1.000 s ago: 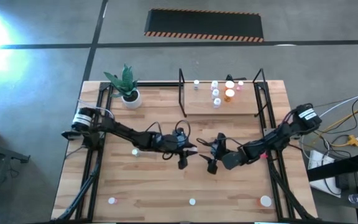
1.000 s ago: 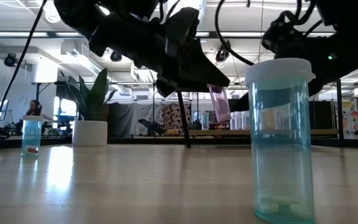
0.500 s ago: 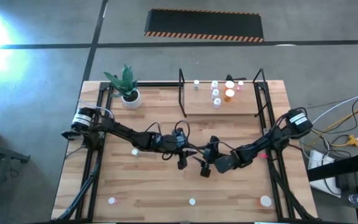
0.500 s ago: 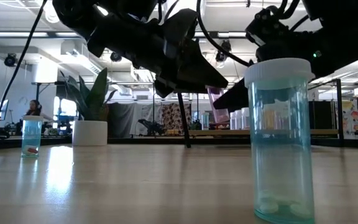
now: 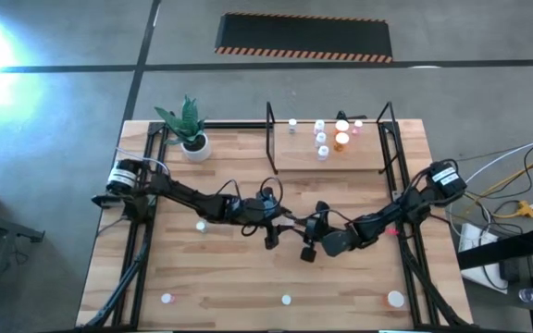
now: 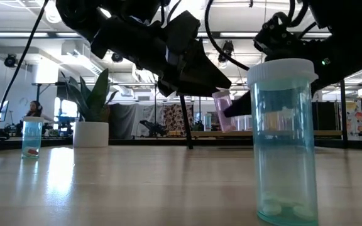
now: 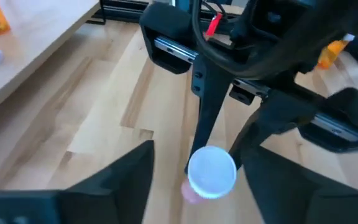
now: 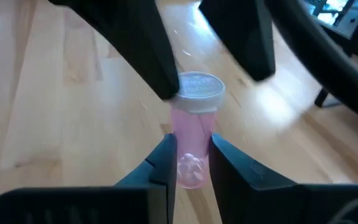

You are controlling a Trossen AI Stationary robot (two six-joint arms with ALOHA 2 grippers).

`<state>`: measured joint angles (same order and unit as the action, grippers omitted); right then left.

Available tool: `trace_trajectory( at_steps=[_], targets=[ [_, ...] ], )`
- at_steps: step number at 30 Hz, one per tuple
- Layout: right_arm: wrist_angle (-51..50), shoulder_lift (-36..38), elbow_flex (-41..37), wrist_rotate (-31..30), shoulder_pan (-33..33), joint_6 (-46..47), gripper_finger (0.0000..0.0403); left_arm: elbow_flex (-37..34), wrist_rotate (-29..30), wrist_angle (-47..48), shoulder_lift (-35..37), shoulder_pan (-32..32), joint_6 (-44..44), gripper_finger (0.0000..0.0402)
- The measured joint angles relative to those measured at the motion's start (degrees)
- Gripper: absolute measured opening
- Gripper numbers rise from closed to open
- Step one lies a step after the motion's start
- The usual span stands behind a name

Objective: Pick and place medicine bottles onto shelf by color
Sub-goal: Put the top pink pill bottle on the shelf aligned with the other pink pill bottle

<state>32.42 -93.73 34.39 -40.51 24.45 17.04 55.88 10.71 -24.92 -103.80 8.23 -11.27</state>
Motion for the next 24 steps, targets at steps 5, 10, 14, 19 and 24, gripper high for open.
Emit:
trace_trajectory(
  at_steps=[5, 10, 14, 19, 24],
  targets=[
    [-0.07, 0.36, -3.41, -1.48, 0.14, 5.03, 0.0067, -0.24, 0.38, 3.27, 2.56, -1.13, 1.53, 0.0272],
    [-0.53, 6.81, -8.52, -7.19, 1.33, 9.58, 0.0067, -2.64, 4.48, 5.99, 5.54, -1.01, 1.18, 0.0278],
    [-5.19, 15.81, -13.22, -11.96, 1.03, 13.73, 0.0067, -5.33, 6.17, 5.56, 5.86, 0.04, 1.12, 0.0278],
    [-19.59, 29.88, -17.84, -21.18, -0.51, 21.62, 0.0067, -7.69, 6.37, 2.39, 5.14, 0.58, -1.22, 0.0278],
    [-37.53, 44.30, -19.59, -25.30, -5.03, 30.98, 0.0067, -9.07, 6.55, -0.99, 4.86, 0.59, -1.84, 0.0278]
  ],
)
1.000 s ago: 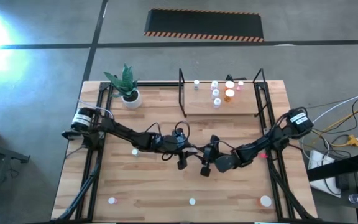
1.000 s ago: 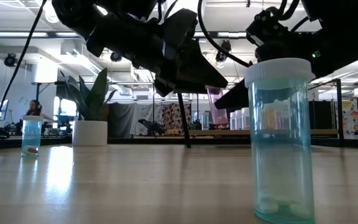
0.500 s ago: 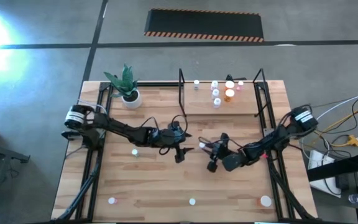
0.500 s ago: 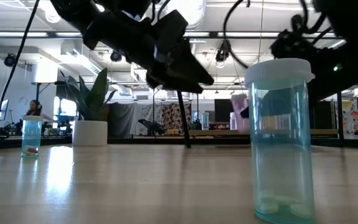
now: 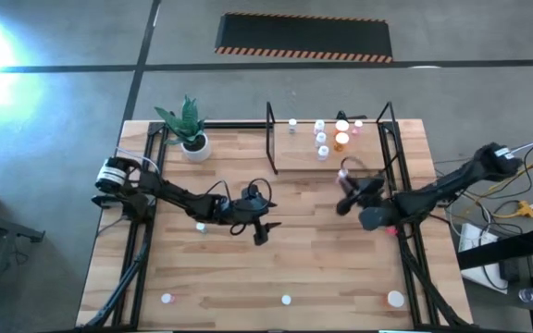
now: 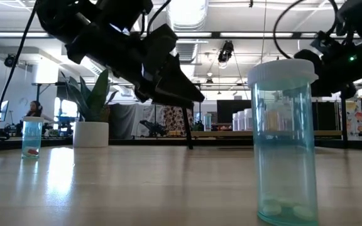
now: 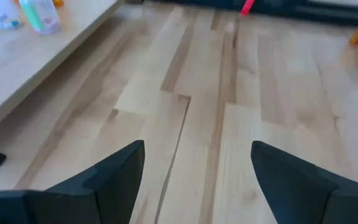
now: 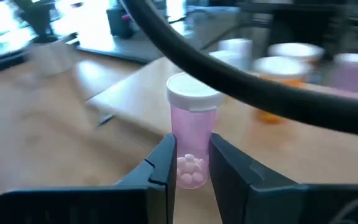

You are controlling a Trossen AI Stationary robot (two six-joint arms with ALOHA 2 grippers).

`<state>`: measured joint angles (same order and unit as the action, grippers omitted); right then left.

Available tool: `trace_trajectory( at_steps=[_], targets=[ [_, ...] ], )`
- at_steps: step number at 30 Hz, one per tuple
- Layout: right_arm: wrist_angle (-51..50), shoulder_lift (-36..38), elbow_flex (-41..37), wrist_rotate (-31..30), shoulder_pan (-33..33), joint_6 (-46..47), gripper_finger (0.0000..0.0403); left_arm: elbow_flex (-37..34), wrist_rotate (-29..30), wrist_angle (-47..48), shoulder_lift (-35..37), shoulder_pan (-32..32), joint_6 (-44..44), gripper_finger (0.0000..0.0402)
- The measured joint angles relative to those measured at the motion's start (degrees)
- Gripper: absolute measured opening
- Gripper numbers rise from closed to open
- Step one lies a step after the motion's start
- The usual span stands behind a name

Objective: Pick and place medicine bottles onto shelf by color
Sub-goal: Put the top pink pill bottle on the shelf aligned with the other pink pill bottle

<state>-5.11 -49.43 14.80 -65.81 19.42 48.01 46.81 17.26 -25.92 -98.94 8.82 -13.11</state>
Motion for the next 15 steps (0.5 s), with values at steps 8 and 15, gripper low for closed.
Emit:
trace_trajectory(
  at_steps=[8, 15],
  targets=[
    [-9.32, 10.00, -3.56, 0.24, -12.87, 3.54, 0.0067, -1.05, 0.00, -3.97, -0.19, 0.00, 0.03, 0.0278],
    [-1.13, 8.36, -7.03, 8.07, -24.69, -2.26, 0.0067, -0.98, 0.00, -4.42, -0.19, 0.00, 0.15, 0.0278]
  ],
)
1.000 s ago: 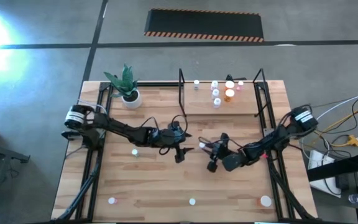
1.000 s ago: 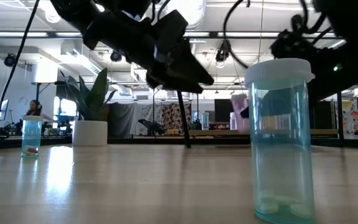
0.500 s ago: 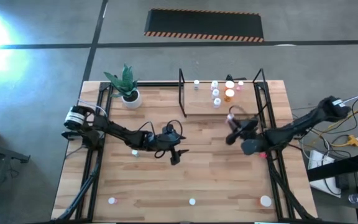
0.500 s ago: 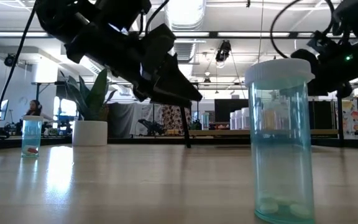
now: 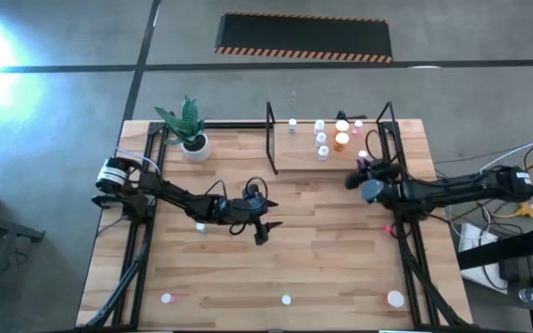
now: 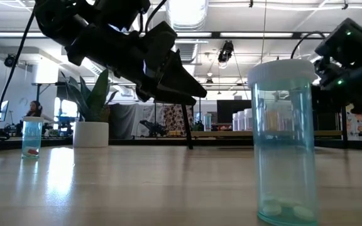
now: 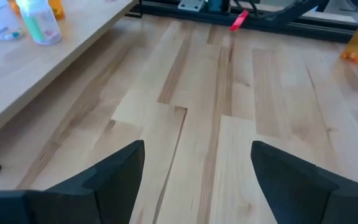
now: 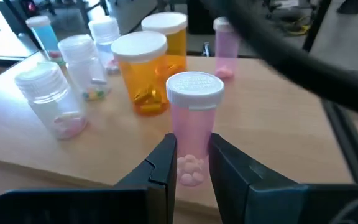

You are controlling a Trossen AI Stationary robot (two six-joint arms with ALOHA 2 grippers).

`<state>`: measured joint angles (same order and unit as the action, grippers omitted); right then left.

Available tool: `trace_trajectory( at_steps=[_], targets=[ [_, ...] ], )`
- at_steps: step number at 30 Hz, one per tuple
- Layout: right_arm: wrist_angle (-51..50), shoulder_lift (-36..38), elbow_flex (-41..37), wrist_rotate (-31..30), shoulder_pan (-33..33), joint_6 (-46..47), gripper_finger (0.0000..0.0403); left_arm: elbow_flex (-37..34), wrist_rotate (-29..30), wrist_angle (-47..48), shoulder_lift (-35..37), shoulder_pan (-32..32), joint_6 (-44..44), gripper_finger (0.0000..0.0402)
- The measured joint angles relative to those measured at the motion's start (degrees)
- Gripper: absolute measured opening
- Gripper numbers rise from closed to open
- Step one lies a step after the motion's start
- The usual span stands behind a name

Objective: Pick and place medicine bottles onto shelf by color
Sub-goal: Put the top pink pill bottle on the shelf aligned with the other pink pill bottle

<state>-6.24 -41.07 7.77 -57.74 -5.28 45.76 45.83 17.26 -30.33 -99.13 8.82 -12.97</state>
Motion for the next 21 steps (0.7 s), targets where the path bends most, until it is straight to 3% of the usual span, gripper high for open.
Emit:
trace_trajectory(
  at_steps=[4, 10, 21],
  targets=[
    [8.60, -1.90, -1.14, 4.91, -6.92, -7.23, 0.0067, -0.01, 0.00, -0.98, 0.00, 0.00, 0.28, 0.0278],
    [12.22, -4.09, -1.09, 8.40, -16.18, -12.17, 0.0067, -0.01, 0.00, -0.95, 0.00, 0.00, 0.28, 0.0278],
    [12.34, -5.93, 0.41, 10.42, -19.15, -14.14, 0.0067, -0.10, 0.00, -0.91, 0.00, 0.00, 0.30, 0.0278]
  ],
)
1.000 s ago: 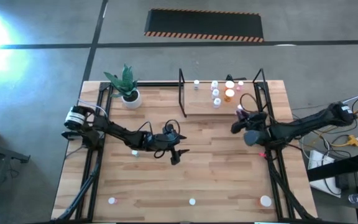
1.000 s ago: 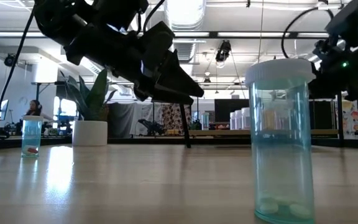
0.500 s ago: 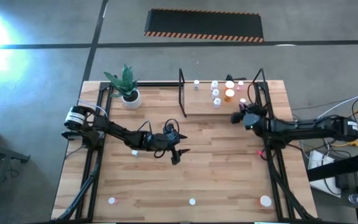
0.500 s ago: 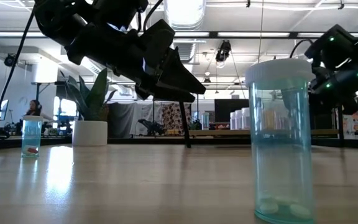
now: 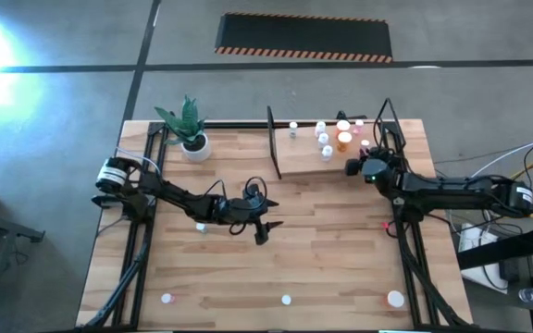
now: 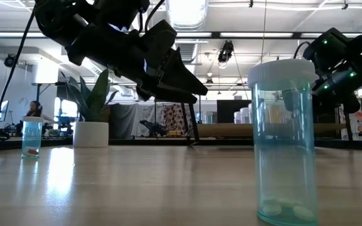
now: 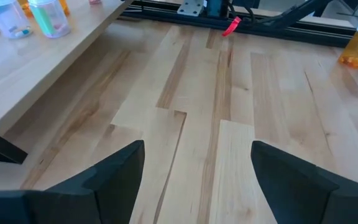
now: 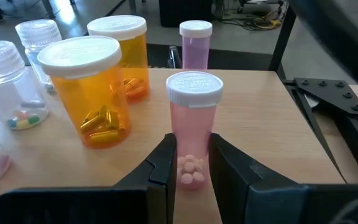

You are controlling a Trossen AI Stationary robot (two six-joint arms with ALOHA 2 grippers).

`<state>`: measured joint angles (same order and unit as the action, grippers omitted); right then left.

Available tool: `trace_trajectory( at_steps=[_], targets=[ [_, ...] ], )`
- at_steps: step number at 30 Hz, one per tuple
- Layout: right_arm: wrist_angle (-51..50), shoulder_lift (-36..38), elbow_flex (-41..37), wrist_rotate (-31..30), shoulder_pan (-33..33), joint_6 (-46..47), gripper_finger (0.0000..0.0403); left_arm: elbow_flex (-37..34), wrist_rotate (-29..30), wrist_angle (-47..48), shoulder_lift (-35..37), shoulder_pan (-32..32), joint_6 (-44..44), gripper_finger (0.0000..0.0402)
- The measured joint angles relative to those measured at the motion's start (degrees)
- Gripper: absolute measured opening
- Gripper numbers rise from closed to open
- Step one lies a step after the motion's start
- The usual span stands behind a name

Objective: Pick and place medicine bottles onto shelf by color
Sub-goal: Put the top pink pill bottle on the shelf aligned with the other pink pill bottle

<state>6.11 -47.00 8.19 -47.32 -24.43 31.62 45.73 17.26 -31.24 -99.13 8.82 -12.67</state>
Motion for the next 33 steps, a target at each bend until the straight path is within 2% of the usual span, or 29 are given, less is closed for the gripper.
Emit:
trace_trajectory(
  at_steps=[10, 16, 23, 28, 33],
  targets=[
    [-3.30, 0.00, -0.26, 1.06, 1.50, 2.33, 0.0067, -0.13, 0.00, 0.22, 0.00, 0.00, 0.00, 0.0278],
    [-2.70, -0.05, -0.25, -1.40, 4.58, 3.28, 0.0067, -0.13, 0.00, 0.22, 0.00, 0.00, 0.00, 0.0278],
    [-5.37, -0.04, 0.91, -1.28, 6.08, 3.63, 0.0065, -0.13, 0.00, 0.22, 0.00, 0.00, -0.02, 0.0278],
    [-12.21, -0.04, 2.76, -0.15, 6.89, 6.33, 0.0047, -0.13, 0.00, 0.22, 0.00, 0.00, -0.02, 0.0278],
    [-14.77, -0.09, 2.78, 0.69, 8.52, 9.54, 0.0023, -0.15, 0.00, 0.22, 0.00, 0.00, -0.02, 0.0278]
  ],
)
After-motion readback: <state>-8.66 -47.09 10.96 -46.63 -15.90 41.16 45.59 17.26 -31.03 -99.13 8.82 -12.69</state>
